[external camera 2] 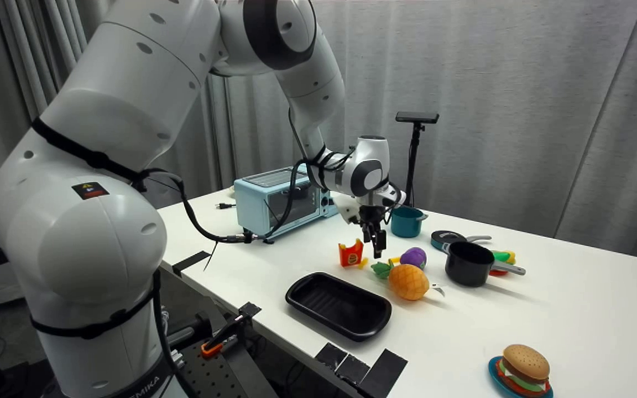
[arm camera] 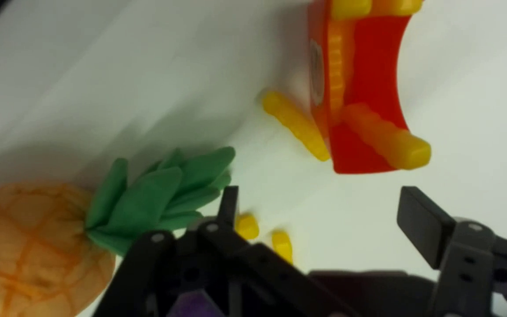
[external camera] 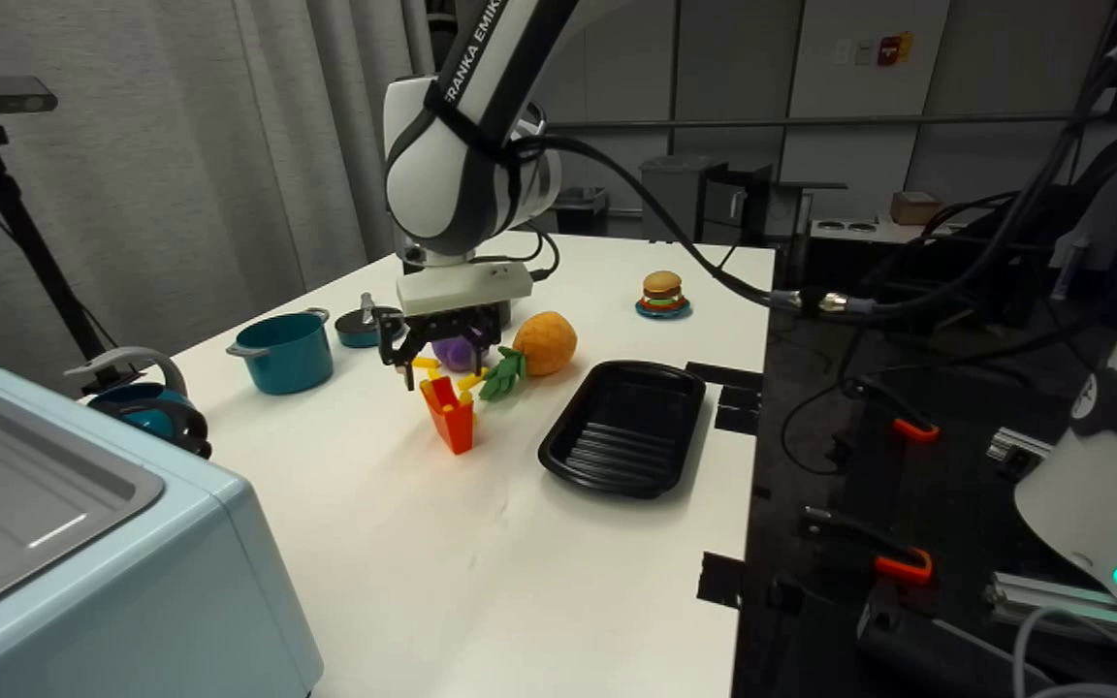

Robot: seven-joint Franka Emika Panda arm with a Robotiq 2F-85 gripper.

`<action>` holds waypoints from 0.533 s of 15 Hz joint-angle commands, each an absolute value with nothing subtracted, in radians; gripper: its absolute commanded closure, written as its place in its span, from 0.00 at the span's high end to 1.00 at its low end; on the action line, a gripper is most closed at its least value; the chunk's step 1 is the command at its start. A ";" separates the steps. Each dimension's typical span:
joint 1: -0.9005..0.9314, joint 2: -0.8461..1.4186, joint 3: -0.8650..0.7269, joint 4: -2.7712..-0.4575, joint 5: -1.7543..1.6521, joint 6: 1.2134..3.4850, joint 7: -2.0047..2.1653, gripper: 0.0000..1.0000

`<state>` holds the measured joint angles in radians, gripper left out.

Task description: Remove three yellow objects from the orange bowl

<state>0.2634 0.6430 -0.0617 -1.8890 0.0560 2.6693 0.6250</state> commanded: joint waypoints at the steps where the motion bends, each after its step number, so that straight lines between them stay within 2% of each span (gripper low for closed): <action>1: 0.288 0.624 -0.070 -1.889 0.058 2.671 0.645 1.00; 8: 0.278 0.584 -0.071 -1.885 0.061 2.653 0.636 1.00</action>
<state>0.2782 0.6131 -0.0643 -1.8833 0.0560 2.6703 0.6264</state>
